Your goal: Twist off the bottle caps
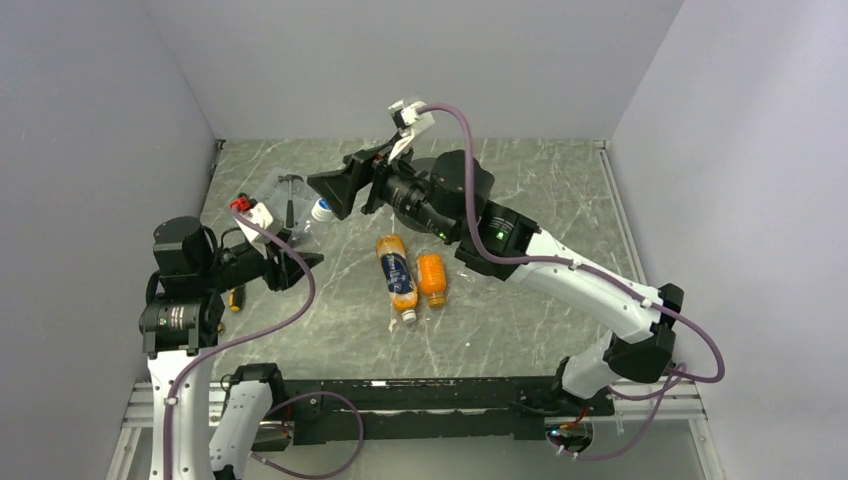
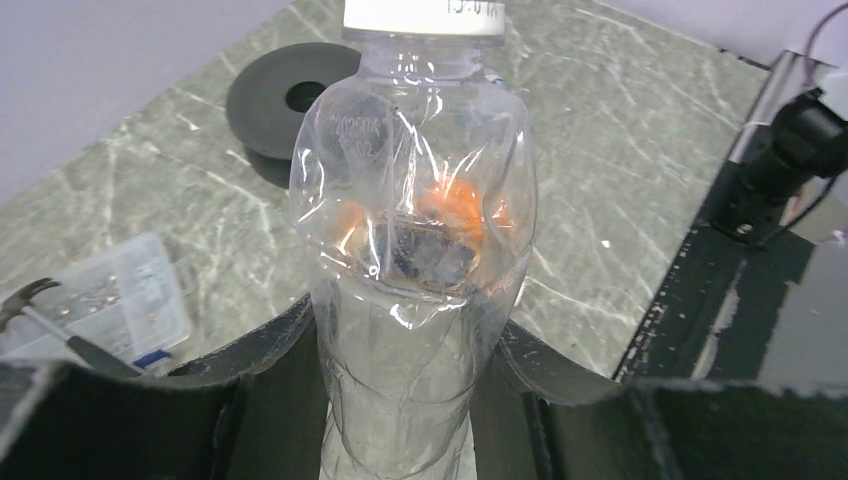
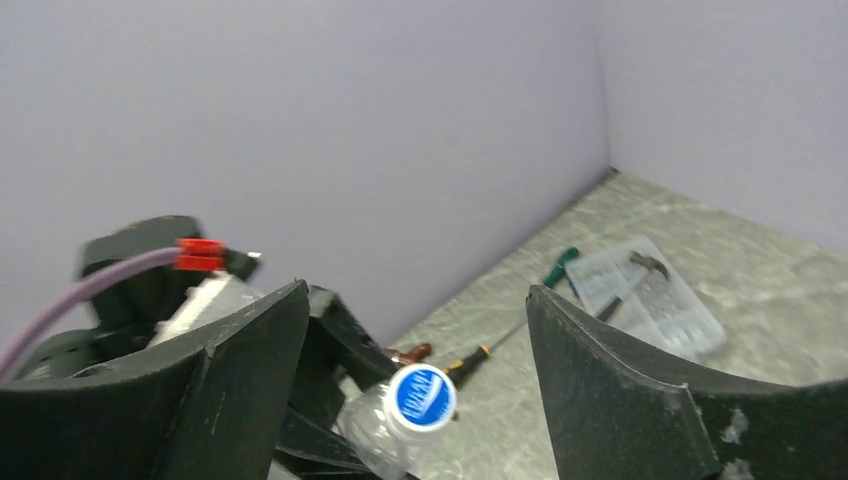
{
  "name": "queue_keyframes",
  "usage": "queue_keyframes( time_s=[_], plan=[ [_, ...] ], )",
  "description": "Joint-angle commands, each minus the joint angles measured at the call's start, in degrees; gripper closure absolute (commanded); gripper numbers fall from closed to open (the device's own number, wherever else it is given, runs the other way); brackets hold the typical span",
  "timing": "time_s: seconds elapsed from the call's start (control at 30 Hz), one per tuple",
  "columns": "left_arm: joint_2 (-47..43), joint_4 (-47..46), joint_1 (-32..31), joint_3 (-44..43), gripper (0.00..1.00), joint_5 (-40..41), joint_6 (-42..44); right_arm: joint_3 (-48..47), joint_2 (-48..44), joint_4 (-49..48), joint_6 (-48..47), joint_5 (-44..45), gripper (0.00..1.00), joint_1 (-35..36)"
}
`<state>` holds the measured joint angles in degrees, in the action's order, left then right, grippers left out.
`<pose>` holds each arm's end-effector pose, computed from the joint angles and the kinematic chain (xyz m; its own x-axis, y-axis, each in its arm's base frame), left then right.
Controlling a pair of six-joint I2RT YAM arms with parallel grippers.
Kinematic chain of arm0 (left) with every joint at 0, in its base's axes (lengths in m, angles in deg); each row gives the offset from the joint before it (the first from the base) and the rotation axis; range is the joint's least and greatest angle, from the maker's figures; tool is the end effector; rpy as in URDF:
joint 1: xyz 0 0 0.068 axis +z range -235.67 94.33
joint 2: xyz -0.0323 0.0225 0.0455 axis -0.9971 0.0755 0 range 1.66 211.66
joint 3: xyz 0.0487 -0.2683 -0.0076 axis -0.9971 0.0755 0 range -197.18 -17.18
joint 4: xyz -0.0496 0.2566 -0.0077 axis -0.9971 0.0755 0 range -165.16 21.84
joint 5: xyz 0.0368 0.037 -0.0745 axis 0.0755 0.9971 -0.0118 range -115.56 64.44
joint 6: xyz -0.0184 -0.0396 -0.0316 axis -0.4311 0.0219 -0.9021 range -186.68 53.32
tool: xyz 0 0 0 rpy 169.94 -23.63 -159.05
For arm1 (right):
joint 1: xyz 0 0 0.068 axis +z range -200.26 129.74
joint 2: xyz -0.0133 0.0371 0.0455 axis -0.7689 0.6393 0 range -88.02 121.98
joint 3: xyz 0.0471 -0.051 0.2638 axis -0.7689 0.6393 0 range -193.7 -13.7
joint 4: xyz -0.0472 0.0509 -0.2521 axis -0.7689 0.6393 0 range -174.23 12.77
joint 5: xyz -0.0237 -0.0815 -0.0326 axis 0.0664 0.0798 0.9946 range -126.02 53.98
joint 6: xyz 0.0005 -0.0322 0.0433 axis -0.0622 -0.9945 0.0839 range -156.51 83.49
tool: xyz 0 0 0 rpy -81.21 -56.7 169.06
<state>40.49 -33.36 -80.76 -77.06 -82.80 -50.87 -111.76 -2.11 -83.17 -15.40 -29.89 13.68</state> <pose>0.1109 -0.0205 0.3901 -0.1388 0.1360 -0.9809 0.8054 0.5919 -0.0319 0.1508 0.2998 0.5080 -0.2262 0.3523 -0.9081 -0.8208 0.4332 0.3725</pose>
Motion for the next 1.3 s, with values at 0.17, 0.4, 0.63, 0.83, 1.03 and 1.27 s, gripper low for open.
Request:
queue_keyframes(
  time_s=[0.17,0.4,0.63,0.83,1.03,1.27],
  plan=[
    [-0.76,-6.97,0.23,1.08,0.75,5.65,-0.33,-2.52,3.95,7.22,3.67,2.51,0.25,-0.49],
    [-0.02,-7.54,0.27,1.48,0.75,5.82,-1.23,-1.74,4.93,4.04,5.43,-0.27,0.33,-0.05],
    [-0.07,-7.76,0.23,1.76,0.75,5.64,-1.7,-1.65,5.96,2.83,6.72,-0.7,0.54,0.04],
    [-0.09,-8.37,0.25,1.76,0.75,5.17,-3.04,-2.64,7.26,2.5,7.4,-1.29,0.72,0.04],
    [1.05,-7.17,0.23,-0.26,0.75,1.23,-4.55,-0.41,6.12,-0.29,4.96,-5.49,0.9,-0.53],
    [3.06,-5.11,0.27,-4.41,0.74,-12.98,-10.13,12.44,-1.47,-17.71,4.87,-31.53,0.96,-6.24]
  ],
)
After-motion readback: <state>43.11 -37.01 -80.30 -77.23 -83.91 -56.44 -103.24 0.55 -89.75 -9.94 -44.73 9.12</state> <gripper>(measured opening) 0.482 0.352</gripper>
